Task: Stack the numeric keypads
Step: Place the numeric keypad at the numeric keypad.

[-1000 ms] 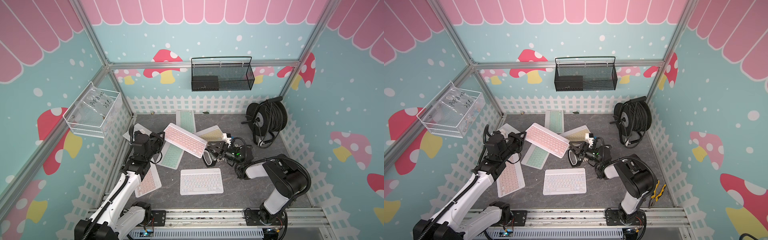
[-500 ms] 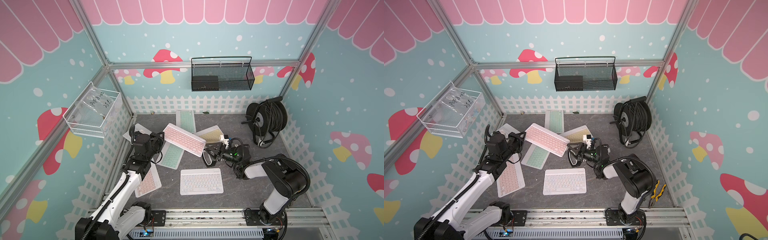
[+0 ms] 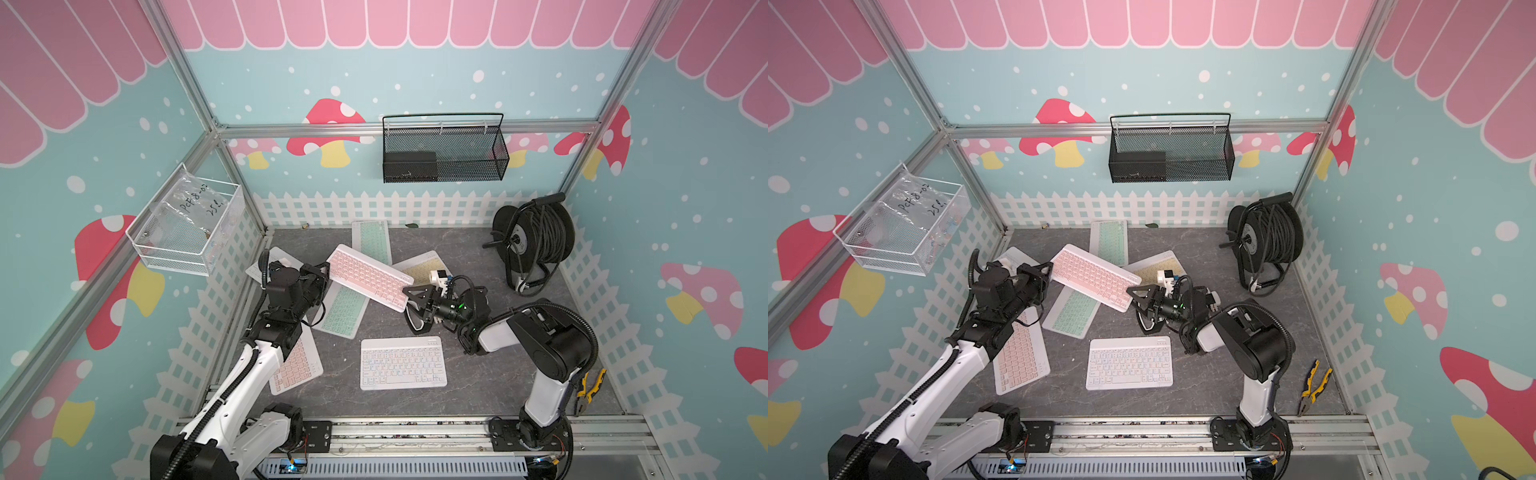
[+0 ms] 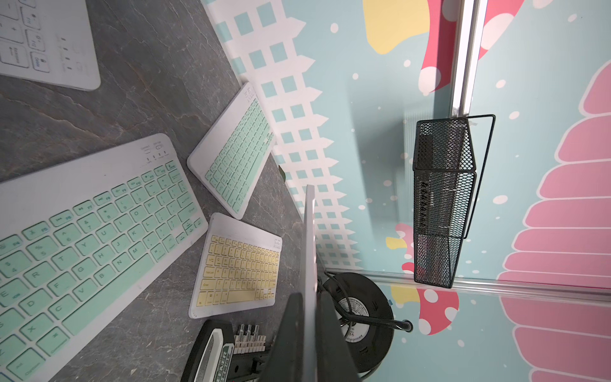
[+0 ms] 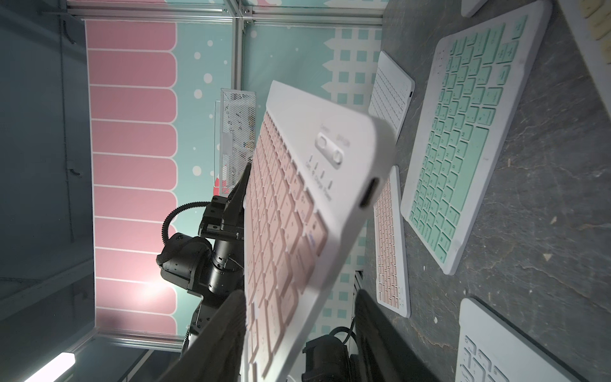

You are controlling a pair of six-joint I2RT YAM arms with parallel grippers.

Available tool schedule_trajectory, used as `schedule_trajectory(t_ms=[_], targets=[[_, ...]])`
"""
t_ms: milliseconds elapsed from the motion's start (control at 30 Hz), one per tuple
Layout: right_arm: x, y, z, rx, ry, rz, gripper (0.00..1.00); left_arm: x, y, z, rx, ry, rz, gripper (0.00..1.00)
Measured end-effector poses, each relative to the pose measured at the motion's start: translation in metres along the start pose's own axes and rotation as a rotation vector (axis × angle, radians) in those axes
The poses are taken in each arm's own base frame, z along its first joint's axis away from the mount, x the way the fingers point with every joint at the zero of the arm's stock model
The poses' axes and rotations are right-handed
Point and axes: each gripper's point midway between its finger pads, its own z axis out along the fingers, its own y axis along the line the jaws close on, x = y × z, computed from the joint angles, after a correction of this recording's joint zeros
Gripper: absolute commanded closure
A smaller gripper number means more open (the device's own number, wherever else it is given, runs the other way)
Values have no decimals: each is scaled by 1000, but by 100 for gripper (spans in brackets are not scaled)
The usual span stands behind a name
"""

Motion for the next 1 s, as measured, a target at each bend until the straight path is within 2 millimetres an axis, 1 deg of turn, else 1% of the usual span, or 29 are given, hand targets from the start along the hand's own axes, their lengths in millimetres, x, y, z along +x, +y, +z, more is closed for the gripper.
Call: schedule_trajectory(t_ms=[233,367,567,600,800,867,900,1000], targets=[[-5,1,3,-34,-17,16,74,1,0,0,9,6,-12,100],[-5,2,5,-42,-20,27,82,3,6,1,-1,8,-20,100],[-5,3,5,-51,-35,51,88,4,9,0,3,6,-41,100],[-5,3,5,-53,-35,57,89,4,10,0,1,6,-41,94],[-5,3,4,-52,-36,58,94,6,8,-1,8,12,-63,42],[-3,-1,4,-37,-24,57,95,6,7,-4,10,14,-62,30],[-3,-2,4,-30,-20,56,95,7,7,-6,8,14,-58,26],[-2,-6,1,-5,2,48,96,9,10,-13,-11,20,-41,17]])
